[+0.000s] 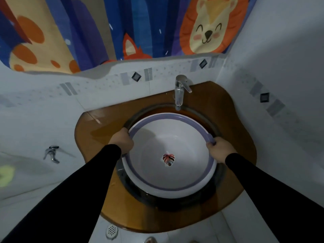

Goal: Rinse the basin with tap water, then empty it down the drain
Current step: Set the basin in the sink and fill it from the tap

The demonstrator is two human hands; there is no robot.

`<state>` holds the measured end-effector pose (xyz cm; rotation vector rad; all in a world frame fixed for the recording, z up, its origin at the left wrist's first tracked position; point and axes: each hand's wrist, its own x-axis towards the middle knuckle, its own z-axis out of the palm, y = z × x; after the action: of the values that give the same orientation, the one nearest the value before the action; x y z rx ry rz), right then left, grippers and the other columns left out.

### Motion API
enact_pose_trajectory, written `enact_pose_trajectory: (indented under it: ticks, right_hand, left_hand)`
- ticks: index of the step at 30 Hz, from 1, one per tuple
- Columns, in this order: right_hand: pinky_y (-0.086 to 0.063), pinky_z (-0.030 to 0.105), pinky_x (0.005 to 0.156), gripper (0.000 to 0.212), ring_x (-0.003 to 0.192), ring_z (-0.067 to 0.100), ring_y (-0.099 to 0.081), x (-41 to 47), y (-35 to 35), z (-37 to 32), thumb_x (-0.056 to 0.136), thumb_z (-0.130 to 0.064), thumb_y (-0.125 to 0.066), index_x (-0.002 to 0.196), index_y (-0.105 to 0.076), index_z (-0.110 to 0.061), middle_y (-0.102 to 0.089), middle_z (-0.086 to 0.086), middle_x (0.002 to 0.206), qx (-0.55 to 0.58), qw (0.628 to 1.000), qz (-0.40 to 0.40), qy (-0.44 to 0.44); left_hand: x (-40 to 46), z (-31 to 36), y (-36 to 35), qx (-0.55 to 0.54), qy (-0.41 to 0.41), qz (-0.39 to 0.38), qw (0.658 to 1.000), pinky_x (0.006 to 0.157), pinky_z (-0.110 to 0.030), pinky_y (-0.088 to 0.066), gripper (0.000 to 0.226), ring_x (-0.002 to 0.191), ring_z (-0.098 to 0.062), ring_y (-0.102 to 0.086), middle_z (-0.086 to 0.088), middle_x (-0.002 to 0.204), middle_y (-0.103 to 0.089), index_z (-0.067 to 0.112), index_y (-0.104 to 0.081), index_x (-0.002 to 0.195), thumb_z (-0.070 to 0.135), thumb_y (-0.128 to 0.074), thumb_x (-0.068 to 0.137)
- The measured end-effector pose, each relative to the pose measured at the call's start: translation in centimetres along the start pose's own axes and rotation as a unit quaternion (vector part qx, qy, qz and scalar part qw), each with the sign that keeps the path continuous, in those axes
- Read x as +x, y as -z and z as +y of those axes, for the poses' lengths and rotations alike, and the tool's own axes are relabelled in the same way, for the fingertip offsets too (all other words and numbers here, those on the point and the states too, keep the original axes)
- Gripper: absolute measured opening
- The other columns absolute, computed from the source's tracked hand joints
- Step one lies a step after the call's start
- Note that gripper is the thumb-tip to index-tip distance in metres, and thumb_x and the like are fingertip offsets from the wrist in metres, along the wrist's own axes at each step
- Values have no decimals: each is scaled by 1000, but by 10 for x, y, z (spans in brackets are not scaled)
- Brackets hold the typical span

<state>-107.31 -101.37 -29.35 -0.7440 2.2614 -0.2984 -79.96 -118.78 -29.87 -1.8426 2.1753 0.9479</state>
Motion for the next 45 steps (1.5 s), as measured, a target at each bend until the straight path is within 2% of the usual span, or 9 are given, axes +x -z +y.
enact_pose_trajectory:
  ticks: [6,15,20,28,31,36,38,41,45]
  right_hand:
    - [-44,33,77,34,103,32,-58,28,-7,-4,101,-32,-36,124,-48,-9,-58,16,114,-54,998,13,-13]
    - [-42,31,65,30,81,26,-55,57,-20,3,100,-32,-39,117,-50,-9,-58,12,99,-94,995,43,-13]
    - [-43,31,66,33,87,28,-59,63,-28,3,100,-34,-37,118,-48,-9,-61,12,104,-132,989,62,-15]
    - [-45,30,66,34,82,26,-59,65,-31,3,99,-37,-37,114,-52,-10,-57,8,88,-163,984,66,-18]
    - [-46,30,66,37,84,28,-61,64,-25,-4,99,-39,-35,108,-57,-10,-63,11,93,-163,980,115,5]
    - [-38,28,55,40,71,27,-55,59,0,-39,99,-41,-33,93,-57,-10,-57,6,74,-3,958,244,151]
    - [-42,31,56,47,72,28,-57,57,12,-61,99,-44,-28,87,-58,-10,-57,6,73,66,959,214,176]
    - [-55,41,80,48,85,27,-65,55,24,-90,100,-46,-29,93,-61,-10,-67,13,88,262,941,121,175]
    - [-54,26,64,49,80,21,-66,56,38,-124,101,-44,-28,86,-60,-11,-67,11,85,380,916,18,128]
  left_hand:
    - [18,-7,-24,-10,15,24,1000,49,-30,-34,8,66,-24,-48,-10,84,-50,15,-43,93,7,-45,95]
    - [45,-13,-48,-2,28,27,999,49,-28,-36,14,71,-23,-54,-8,87,-54,15,-43,109,10,-47,96]
    - [53,-16,-56,8,39,35,999,51,-30,-39,21,71,-21,-54,-6,86,-53,16,-43,115,8,-48,95]
    - [45,-14,-55,54,2,26,998,53,-29,-40,27,69,-20,-55,-5,84,-53,13,-40,127,12,-41,99]
    - [39,-10,-46,82,-28,73,994,49,-26,-35,20,65,-18,-52,-5,82,-52,11,-46,118,17,-41,100]
    - [29,-18,-35,72,-87,189,975,74,-41,-42,31,92,-30,-46,-13,105,-53,13,-51,113,35,-33,99]
    - [28,-24,-38,96,-78,196,973,92,-47,-39,43,113,-36,-42,-17,125,-50,13,-48,126,41,-30,99]
    - [28,-32,-54,111,-71,194,972,115,-49,-16,58,141,-34,-21,-13,154,-27,15,-31,146,49,-21,99]
    - [27,-47,-72,128,-83,215,965,119,-44,-3,70,147,-26,-7,-8,161,-12,18,-19,152,57,-6,96]
